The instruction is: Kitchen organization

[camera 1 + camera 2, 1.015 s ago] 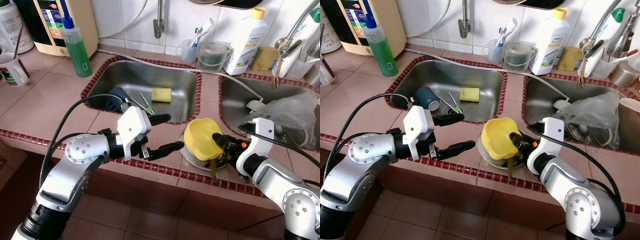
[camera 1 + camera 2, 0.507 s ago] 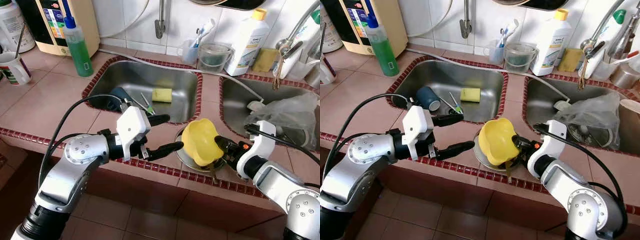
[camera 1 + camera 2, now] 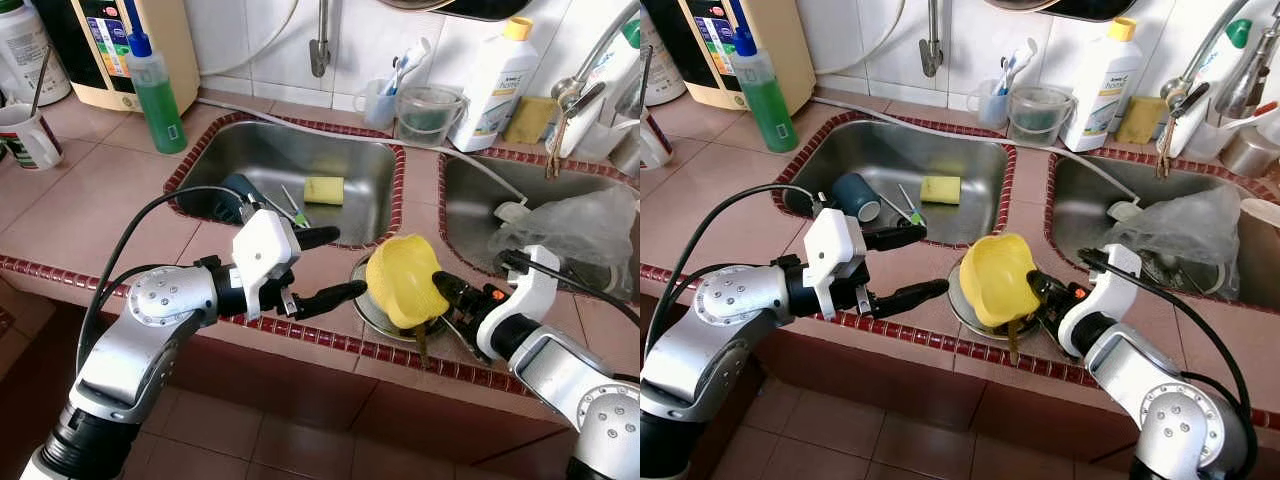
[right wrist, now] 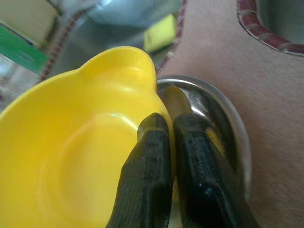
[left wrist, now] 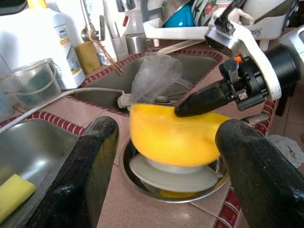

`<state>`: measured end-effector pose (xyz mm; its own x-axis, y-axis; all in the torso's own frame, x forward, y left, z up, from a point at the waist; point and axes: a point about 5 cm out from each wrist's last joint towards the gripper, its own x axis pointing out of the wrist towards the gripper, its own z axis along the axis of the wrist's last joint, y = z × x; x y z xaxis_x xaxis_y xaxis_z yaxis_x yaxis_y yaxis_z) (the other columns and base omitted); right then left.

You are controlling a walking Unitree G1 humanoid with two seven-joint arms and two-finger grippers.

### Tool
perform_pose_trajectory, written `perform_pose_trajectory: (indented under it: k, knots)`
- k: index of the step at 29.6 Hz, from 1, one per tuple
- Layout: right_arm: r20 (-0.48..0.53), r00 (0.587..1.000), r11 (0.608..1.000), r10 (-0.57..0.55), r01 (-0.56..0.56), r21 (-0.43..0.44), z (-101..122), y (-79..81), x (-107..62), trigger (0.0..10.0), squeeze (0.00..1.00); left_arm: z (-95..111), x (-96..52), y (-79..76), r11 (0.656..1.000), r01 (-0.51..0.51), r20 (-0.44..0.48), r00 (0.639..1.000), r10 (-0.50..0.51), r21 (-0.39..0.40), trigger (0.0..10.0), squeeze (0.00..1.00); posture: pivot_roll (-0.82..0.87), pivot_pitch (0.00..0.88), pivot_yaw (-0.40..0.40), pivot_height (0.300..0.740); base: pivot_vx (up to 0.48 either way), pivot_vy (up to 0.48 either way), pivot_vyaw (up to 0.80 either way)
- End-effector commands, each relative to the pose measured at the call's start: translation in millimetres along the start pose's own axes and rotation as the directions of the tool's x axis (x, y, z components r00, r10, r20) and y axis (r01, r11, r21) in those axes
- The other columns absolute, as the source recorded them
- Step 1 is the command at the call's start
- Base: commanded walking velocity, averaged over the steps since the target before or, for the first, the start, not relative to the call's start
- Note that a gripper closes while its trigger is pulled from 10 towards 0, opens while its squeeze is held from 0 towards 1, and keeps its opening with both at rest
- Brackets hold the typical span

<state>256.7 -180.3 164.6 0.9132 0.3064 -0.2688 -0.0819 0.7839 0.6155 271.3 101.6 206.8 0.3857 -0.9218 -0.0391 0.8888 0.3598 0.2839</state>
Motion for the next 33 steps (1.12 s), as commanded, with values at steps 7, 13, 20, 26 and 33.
perform_pose_trajectory:
  k: [7,13,20,26,33]
  knots:
    - [0.093,0.991,0.994,0.095,-0.1,0.052,15.9,8.5,-0.5,0.0,0.0,6.7,-1.6,5.1,0.999,-0.019,0.005,1.0,0.019,0.026,10.0,0.0,0.07,0.101,-0.047,0.74,0.0,0.0,0.0]
    - [0.121,0.984,0.988,0.133,-0.141,0.059,19.5,16.5,0.5,0.0,0.0,6.6,-2.2,6.5,0.999,-0.024,0.002,1.0,0.024,0.027,10.0,0.0,0.08,0.099,-0.044,0.74,0.0,0.0,0.0]
    - [0.156,0.975,0.984,0.156,-0.166,0.057,25.0,18.9,4.1,6.4,0.0,7.3,-2.8,9.2,0.999,-0.032,0.002,0.999,0.032,0.03,10.0,0.0,0.08,0.093,-0.04,0.74,0.0,0.0,0.0]
    - [0.301,0.927,0.974,0.223,-0.228,-0.019,39.3,24.4,3.5,10.0,0.0,8.6,-4.8,17.0,0.996,-0.086,0.015,0.996,0.085,0.015,10.0,0.0,0.09,0.083,-0.041,0.74,0.0,0.0,0.0]
    - [0.425,0.875,0.968,0.233,-0.169,-0.184,50.4,27.4,5.4,10.0,0.0,4.0,-7.9,35.9,0.965,-0.262,0.019,0.965,0.262,0.012,10.0,0.0,0.09,0.069,-0.039,0.74,0.0,0.0,0.0]
